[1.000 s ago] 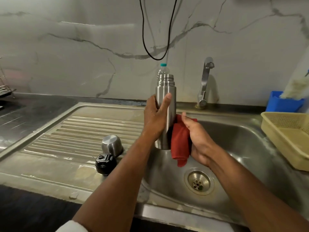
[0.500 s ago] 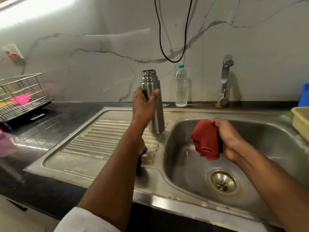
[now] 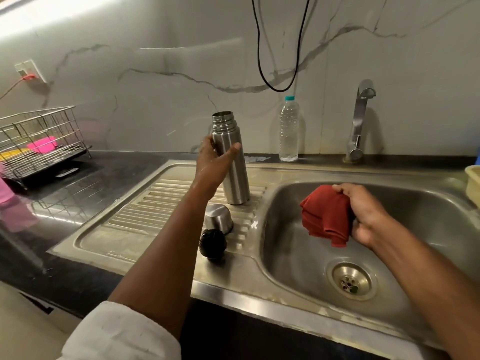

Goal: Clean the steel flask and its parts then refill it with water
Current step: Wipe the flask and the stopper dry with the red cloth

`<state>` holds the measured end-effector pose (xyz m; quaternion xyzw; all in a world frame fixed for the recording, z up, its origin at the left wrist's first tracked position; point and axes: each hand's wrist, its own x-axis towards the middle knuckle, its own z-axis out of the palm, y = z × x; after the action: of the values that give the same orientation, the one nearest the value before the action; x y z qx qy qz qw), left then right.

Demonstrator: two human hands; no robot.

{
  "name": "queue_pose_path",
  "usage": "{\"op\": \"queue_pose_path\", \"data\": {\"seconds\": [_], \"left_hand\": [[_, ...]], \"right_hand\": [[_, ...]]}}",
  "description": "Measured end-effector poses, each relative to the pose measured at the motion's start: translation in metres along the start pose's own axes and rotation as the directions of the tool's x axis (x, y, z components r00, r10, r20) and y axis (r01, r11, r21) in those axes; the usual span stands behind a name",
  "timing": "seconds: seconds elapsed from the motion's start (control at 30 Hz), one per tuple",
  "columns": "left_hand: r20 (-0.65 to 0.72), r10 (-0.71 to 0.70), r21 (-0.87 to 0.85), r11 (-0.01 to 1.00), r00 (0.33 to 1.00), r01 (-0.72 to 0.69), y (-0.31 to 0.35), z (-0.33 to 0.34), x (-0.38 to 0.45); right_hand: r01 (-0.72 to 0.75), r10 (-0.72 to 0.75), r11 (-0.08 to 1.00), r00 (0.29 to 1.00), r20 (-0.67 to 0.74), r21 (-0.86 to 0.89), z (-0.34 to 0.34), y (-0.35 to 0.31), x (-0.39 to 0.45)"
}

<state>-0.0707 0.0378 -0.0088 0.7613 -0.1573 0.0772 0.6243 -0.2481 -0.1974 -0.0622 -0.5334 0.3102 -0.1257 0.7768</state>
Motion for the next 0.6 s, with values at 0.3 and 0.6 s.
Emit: {"op": "queue_pose_path", "data": {"seconds": [0.3,0.6], "left_hand": [[0.033,-0.117,0.138,0.984,0.993,0.111,0.011,-0.019,-0.009],[0.127,-0.432,0.921,0.386,0.893,0.056,0.0,-0.031,-0.043]], "right_hand": [[0.018,-0.018,1.0,1.0,0.012,0.017,0.0,0.0,-0.002],[-0.021,0.017,0.998,0.997,0.071,0.058,0.005,-0.004,-0.018]]}}
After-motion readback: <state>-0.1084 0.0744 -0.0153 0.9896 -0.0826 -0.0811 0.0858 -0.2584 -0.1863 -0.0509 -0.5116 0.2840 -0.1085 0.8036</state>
